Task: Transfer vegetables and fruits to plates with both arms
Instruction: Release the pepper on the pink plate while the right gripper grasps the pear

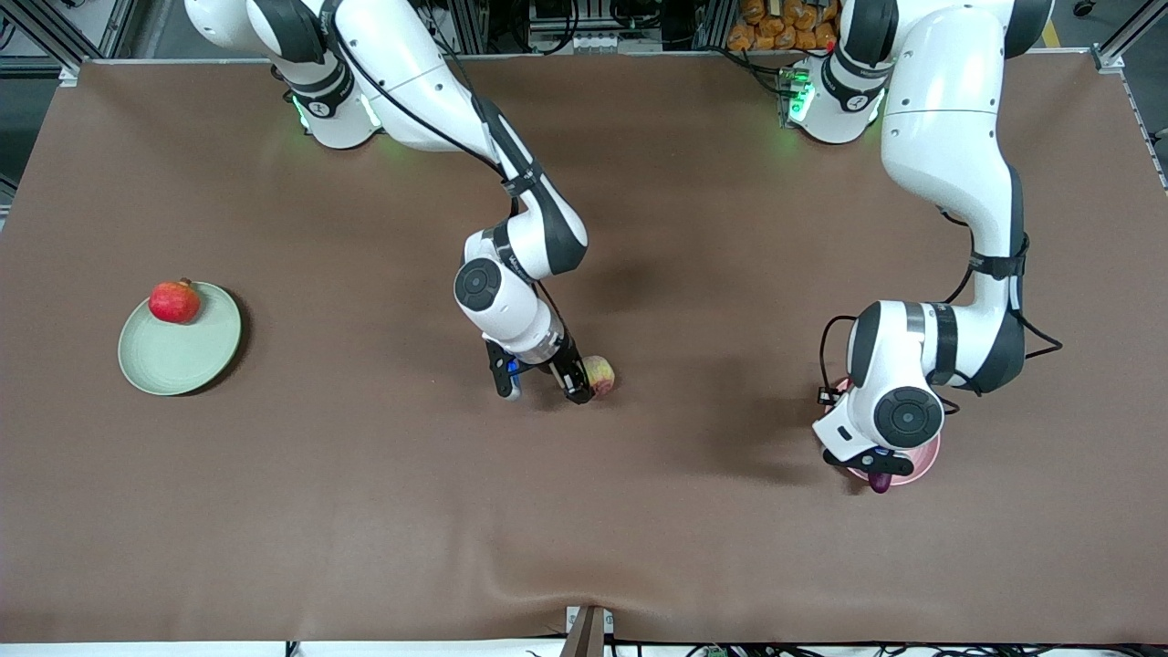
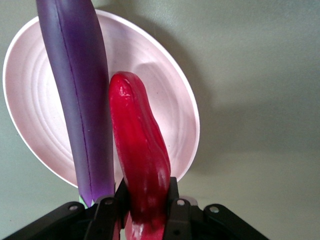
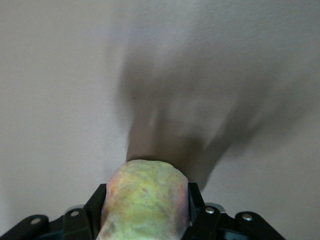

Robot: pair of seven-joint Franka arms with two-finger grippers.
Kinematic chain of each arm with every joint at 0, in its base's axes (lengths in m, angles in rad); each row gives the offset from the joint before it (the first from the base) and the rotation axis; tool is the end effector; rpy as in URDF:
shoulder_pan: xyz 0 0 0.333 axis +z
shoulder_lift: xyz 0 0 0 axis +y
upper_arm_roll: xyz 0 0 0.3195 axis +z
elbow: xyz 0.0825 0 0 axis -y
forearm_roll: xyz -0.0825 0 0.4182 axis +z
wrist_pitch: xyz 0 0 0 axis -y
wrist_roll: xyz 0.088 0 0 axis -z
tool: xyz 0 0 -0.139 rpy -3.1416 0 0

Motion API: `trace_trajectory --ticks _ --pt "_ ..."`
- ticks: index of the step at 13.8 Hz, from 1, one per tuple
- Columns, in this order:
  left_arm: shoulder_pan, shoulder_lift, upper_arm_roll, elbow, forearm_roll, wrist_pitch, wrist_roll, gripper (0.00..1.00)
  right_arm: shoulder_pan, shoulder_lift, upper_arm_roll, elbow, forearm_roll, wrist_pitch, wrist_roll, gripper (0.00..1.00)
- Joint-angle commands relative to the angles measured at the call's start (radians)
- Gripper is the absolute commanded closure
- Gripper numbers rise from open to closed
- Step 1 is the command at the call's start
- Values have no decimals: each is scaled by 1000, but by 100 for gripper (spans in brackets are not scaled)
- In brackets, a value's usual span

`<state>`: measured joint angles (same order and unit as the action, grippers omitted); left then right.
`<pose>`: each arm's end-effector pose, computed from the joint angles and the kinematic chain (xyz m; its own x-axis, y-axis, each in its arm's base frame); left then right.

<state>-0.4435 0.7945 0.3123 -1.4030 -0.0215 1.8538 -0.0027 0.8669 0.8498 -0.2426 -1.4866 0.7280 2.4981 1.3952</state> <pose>0.7027 -0.1251 0.1800 0.9433 -0.1328 -0.3041 -0.2003 -0.9585 -0.2027 0.6014 0.4776 0.1439 0.3554 -0.8793 -0.3170 -0.9328 -0.3117 -0.1810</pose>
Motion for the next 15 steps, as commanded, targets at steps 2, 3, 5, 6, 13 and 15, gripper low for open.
trace_trajectory --ticks 2,3,5,6,13,15 --pt "-3 15 -1 -10 23 -5 -13 99 -72 -89 -32 17 -4 -290 -89 100" --pt "-6 15 -1 -11 23 -7 -14 99 -97 -121 -52 19 -5 -403 -152 100" --pt "-4 14 -1 -7 22 -7 -13 99 -129 -188 -128 11 -10 -656 -357 100" --pt "-3 12 -1 -2 22 -5 -13 96 -132 -207 -195 8 -25 -791 -474 100" --pt "-1 -5 1 3 20 -10 -11 0 -137 -265 -578 -125 -298 -1113 -1473 100" --pt "-6 -20 1 3 20 -15 -13 0 -189 -247 -636 -164 -355 -1057 -1687 100"
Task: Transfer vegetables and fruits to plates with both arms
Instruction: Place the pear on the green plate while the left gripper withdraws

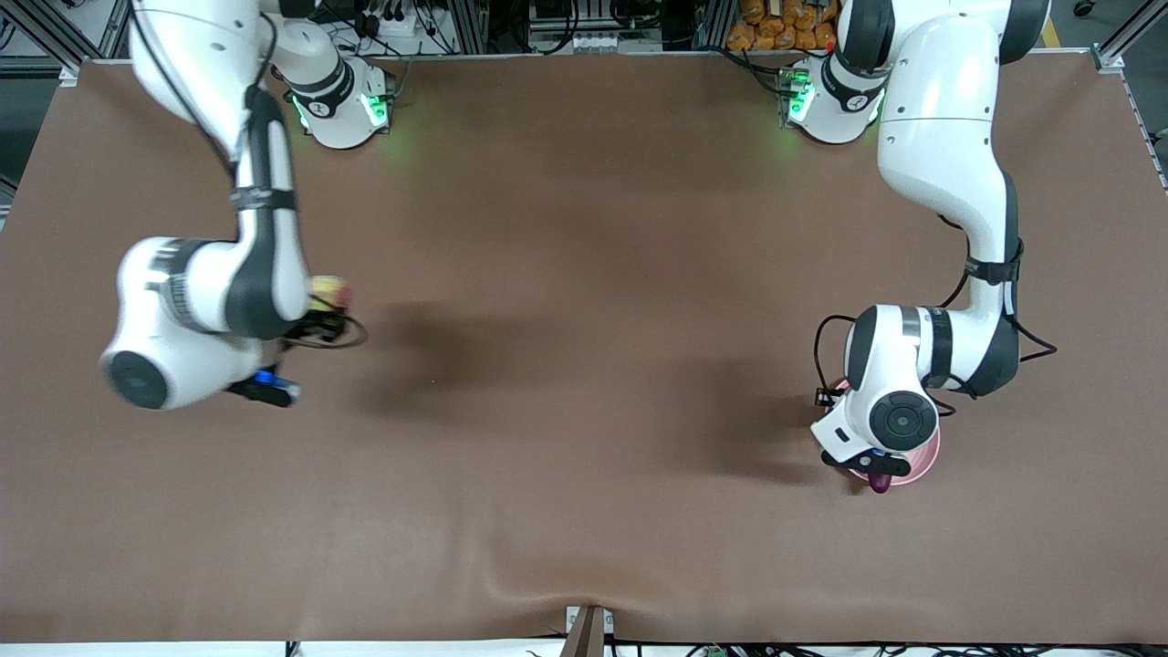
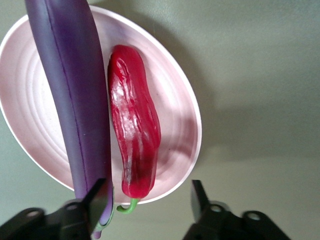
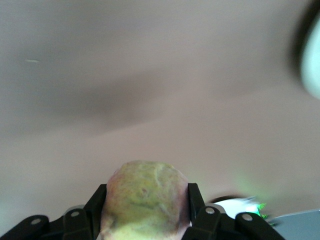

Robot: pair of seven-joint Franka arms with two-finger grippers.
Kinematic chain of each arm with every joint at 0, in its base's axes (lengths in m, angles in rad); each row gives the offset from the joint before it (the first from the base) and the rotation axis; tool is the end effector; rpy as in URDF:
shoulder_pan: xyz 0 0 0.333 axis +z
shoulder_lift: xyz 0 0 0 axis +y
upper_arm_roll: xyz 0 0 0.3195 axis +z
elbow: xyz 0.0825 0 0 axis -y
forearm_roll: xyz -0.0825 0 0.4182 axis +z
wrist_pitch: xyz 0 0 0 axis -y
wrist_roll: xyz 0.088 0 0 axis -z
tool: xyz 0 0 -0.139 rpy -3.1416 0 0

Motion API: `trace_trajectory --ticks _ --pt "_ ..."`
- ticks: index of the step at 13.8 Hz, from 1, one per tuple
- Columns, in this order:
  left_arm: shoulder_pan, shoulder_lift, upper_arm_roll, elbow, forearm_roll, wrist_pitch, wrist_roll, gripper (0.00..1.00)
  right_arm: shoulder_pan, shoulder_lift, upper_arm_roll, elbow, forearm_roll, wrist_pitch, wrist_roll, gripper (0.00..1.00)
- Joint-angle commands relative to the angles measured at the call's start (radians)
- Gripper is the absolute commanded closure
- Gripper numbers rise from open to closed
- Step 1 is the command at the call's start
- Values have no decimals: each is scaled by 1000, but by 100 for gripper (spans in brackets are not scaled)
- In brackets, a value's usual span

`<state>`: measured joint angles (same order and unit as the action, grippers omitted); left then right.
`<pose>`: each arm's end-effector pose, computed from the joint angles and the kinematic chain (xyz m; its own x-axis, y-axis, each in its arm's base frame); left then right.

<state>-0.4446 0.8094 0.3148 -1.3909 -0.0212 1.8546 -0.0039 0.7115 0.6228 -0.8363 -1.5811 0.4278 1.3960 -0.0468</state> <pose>0.7045 -0.1254 0.1752 0.9431 -0.1322 -0.3049 -0.2015 -0.9571 -0.2083 0.6200 0.0391 0.2958 0.8174 -0.1563 -0.5545 -0.1663 -0.9855 0.0327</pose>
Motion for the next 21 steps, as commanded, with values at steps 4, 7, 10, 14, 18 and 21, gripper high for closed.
trace_trajectory --ticks 4,7,10,14,18,21 --pt "-16 -116 -10 -13 17 -35 -73 0 -170 17 -38 -146 -126 253 -494 100" --pt "-14 -244 -17 -29 8 -132 -84 0 -320 38 83 -172 -123 340 -504 100" --pt "-5 -412 -22 -179 -19 -141 -90 0 -388 57 131 -183 -123 409 -524 100" --pt "78 -611 -19 -353 0 -118 -70 0 -425 72 148 -172 -120 434 -562 11" --pt "75 -671 -22 -361 37 -117 -71 0 -423 60 148 -25 -112 182 -559 0" --pt "121 -768 -45 -387 46 -115 -47 0 -419 54 145 125 -113 -9 -558 0"
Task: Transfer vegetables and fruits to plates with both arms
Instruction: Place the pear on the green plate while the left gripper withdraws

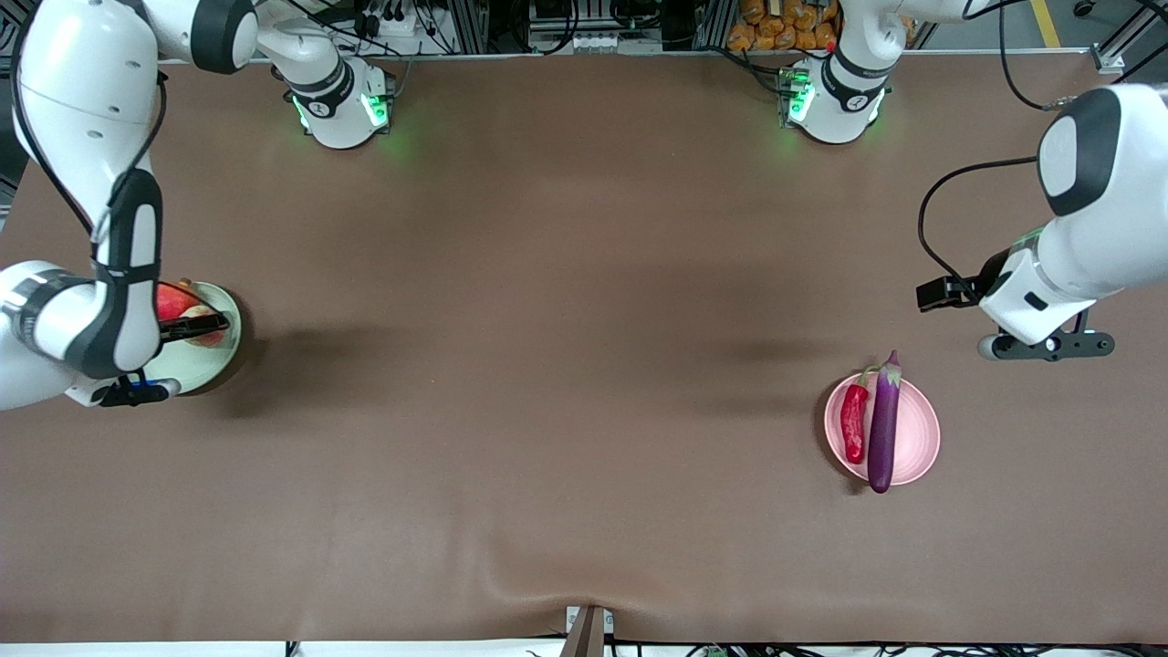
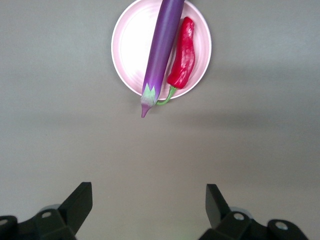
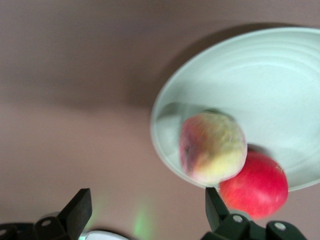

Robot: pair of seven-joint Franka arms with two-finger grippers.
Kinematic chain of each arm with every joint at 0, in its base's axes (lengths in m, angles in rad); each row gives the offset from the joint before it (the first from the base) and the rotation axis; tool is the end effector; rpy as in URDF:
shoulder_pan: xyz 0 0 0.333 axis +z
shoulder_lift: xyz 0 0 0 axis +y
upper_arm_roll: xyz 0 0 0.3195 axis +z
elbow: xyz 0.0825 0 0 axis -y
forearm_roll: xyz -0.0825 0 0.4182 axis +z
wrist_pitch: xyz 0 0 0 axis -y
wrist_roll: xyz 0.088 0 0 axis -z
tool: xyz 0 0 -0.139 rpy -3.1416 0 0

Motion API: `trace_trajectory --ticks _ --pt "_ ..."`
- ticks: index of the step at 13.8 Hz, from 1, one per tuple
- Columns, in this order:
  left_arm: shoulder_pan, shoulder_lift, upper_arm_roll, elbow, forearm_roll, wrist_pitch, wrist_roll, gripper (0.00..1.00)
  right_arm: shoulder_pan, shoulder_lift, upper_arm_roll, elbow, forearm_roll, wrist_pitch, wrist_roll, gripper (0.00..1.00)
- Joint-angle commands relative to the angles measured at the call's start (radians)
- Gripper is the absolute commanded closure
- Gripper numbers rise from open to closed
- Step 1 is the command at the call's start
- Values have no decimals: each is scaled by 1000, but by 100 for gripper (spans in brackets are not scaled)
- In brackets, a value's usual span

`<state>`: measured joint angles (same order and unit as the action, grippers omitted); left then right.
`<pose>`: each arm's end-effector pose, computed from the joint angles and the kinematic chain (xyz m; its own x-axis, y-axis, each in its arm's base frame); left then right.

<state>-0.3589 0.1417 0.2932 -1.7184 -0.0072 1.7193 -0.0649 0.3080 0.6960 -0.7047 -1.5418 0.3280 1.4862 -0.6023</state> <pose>0.6162 -0.0480 0.4510 0.9913 0.0035 -0.1318 -0.0021 -0.9991 -0.0425 0.6169 -0.1591 0.2446 0.8373 0.1574 -0.5236 0.0665 -0.9799 -0.1882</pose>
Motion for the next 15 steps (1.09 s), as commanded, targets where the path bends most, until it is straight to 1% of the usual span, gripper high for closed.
trace_trajectory --ticks 1,2,3,4,5,6,8,9,11,12,13,14,15 --pt "88 -123 -96 -59 32 20 23 0 -4 -33 13 115 -15 -127 -10 0" --pt "168 -135 -197 -58 30 19 22 0 12 -73 16 135 -24 -133 -16 0" --pt "239 -143 -277 -53 30 8 14 0 32 -102 16 159 -24 -135 -14 0" --pt "280 -152 -348 -43 29 -15 4 0 28 -113 21 199 -12 -144 -11 0" --pt "288 -155 -373 -24 29 -51 -1 0 22 -115 40 272 -14 -194 -10 0" --pt "287 -155 -377 15 29 -96 0 0 -1 -113 77 360 -15 -246 -7 0" --pt "285 -155 -368 83 29 -151 25 0 -76 -112 187 519 -29 -303 -7 0" --pt "284 -157 -362 100 30 -173 49 0 -98 -121 211 552 -46 -303 -2 0" --pt "279 -163 -350 137 29 -208 95 0 -137 -171 229 568 -53 -316 2 0" --pt "281 -160 -348 158 29 -236 96 0 -170 -190 261 568 -53 -348 39 0" --pt "281 -159 -348 175 29 -259 94 0 -209 -214 307 568 -52 -387 140 0" --pt "281 -159 -338 180 21 -285 88 0 -248 -248 374 568 -56 -411 267 0" --pt "281 -160 -333 190 18 -302 80 0 -272 -272 420 568 -67 -412 348 0"
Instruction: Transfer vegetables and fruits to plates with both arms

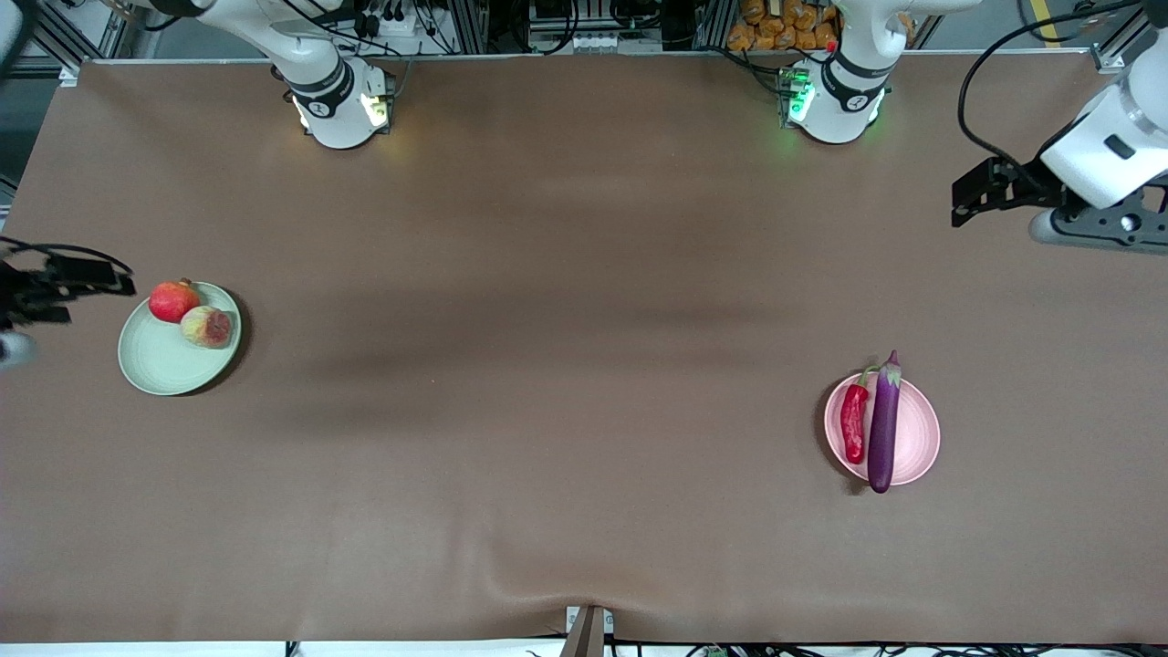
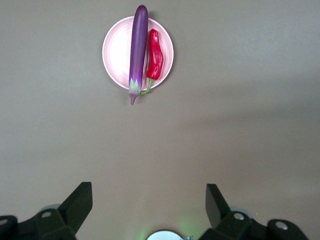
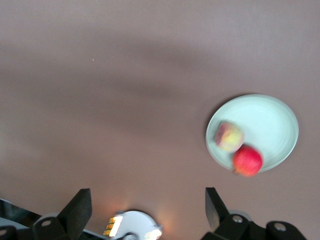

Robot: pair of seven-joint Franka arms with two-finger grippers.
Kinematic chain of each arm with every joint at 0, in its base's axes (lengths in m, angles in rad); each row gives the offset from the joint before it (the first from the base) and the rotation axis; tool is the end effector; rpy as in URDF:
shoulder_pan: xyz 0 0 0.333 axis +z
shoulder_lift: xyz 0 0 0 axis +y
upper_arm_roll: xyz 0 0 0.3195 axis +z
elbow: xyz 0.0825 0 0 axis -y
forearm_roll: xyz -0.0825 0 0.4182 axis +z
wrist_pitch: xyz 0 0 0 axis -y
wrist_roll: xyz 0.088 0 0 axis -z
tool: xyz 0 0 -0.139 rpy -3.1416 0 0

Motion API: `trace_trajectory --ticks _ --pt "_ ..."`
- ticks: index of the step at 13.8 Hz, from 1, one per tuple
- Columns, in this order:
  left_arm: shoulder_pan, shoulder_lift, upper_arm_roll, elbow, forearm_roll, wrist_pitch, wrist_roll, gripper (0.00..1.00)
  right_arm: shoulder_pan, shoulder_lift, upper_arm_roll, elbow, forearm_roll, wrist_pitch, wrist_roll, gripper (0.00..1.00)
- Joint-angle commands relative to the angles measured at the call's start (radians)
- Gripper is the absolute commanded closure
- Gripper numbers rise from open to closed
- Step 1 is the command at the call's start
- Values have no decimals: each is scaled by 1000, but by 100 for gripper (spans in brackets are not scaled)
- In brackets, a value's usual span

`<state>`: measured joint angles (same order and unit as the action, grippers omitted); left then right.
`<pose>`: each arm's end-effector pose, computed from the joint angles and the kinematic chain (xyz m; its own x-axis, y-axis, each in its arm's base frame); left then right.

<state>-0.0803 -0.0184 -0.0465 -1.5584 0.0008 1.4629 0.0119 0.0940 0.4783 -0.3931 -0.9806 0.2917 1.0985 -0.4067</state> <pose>0.5645 -0.0721 0.6039 0.9875 -0.1377 -0.0771 -0.1382 -0.9904 -0.0007 0.6530 -0.0809 0.5618 0.9403 0.2289 -0.2518 0.1717 -0.9580 -0.2296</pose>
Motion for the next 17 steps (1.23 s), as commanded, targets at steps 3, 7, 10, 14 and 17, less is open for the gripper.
trace_trajectory --ticks 3,7,10,14,17 --pt "13 18 5 77 10 -92 -4 0 -66 -144 218 0 -146 -20 236 0" --pt "17 6 -3 80 16 -95 -29 0 -109 -291 313 -169 -218 52 302 0" --pt "4 8 -6 81 15 -99 -27 0 -102 -455 316 -437 -223 193 336 0" --pt "2 9 -4 83 27 -99 -30 0 -108 -515 310 -509 -233 231 322 0" --pt "4 8 -6 81 25 -99 -47 0 -96 -472 318 -432 -330 227 324 0"
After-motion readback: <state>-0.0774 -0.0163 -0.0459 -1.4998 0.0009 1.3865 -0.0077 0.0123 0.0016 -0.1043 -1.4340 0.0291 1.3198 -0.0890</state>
